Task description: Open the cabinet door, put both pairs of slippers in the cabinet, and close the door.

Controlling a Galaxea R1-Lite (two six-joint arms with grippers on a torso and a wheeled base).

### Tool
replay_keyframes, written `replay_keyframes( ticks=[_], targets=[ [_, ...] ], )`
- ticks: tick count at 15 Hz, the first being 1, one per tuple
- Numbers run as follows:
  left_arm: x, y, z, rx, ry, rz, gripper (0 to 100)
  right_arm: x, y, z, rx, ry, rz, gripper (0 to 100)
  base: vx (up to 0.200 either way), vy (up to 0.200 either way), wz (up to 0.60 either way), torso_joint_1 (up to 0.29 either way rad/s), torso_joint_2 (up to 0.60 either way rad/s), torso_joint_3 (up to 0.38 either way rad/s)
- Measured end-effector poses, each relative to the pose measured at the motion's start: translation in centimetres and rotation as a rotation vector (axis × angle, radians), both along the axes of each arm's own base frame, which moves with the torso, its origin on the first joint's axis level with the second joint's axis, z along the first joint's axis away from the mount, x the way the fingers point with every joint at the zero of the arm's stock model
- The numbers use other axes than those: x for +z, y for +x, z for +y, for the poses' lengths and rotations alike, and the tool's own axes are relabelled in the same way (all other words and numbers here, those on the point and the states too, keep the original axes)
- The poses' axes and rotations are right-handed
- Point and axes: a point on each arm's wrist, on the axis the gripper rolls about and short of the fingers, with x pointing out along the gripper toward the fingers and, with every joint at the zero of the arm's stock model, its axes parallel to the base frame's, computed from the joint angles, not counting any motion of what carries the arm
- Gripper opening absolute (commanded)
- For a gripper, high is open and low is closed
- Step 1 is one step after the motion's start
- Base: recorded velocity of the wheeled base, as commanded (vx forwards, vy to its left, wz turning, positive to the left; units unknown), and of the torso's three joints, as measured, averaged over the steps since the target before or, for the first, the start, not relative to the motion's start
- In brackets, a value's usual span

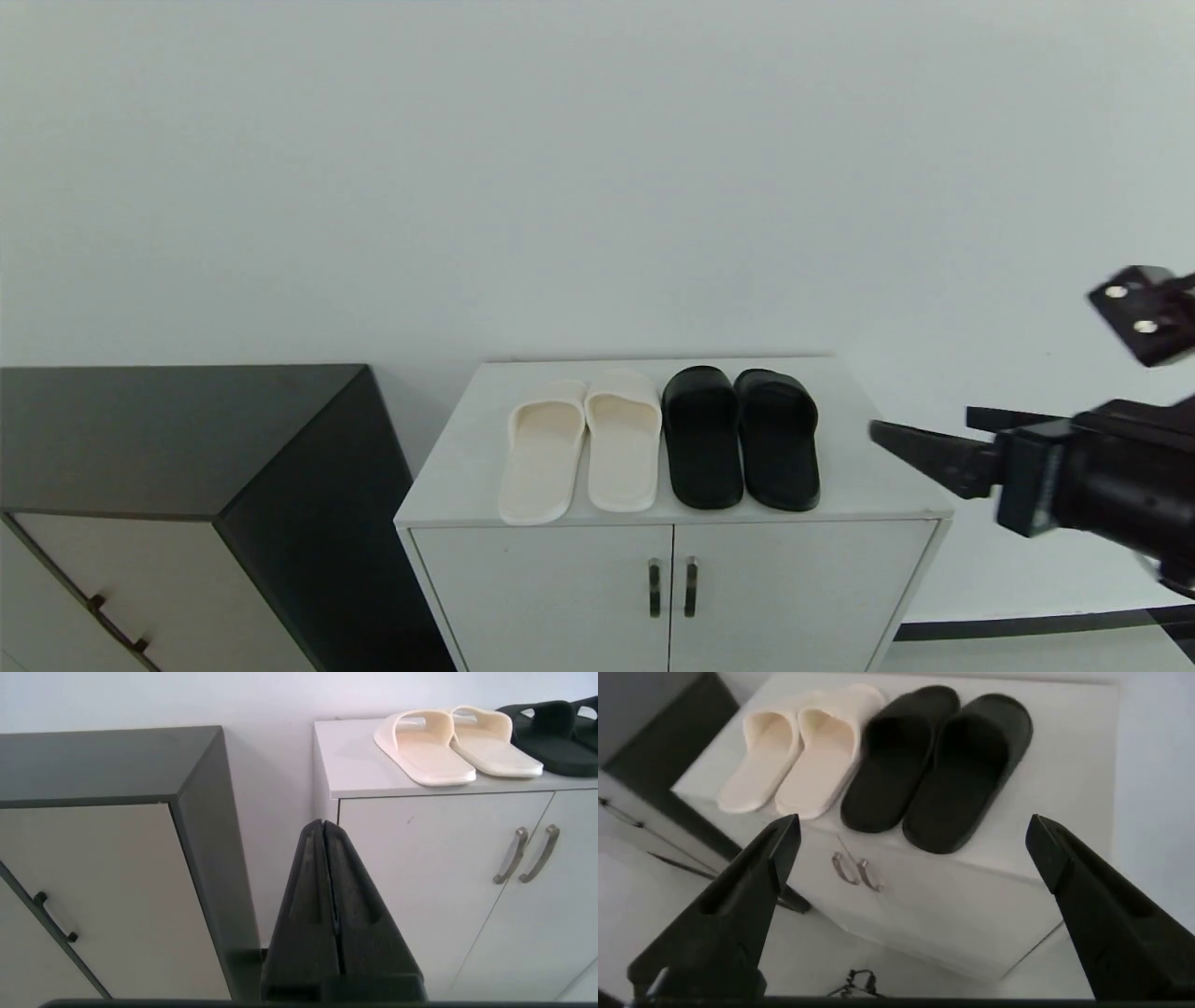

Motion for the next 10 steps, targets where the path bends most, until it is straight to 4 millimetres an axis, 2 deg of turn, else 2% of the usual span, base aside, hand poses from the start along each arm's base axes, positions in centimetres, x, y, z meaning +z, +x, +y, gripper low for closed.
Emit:
replay_keyframes(
  ticks=[3, 7, 10],
  targets=[
    [0.0, 0.0, 0.0, 0.0, 0.0, 0.0, 0, -0.4, 3.8, 4.2, -0.106, 0.002, -0.018, 100, 0.0, 0.0, 0.0, 0.0, 0.0, 0.0],
    [0.0, 0.0, 0.0, 0.0, -0.001, 0.0, 0, -3.5, 8.7, 8.8, -0.283, -0.042, -0.042, 100, 0.0, 0.0, 0.0, 0.0, 0.0, 0.0],
    [0.0, 0.0, 0.0, 0.0, -0.002, 0.0, 0, -5.9, 11.0, 11.1, -0.307, -0.085, -0.019, 100, 0.0, 0.0, 0.0, 0.0, 0.0, 0.0]
  ],
)
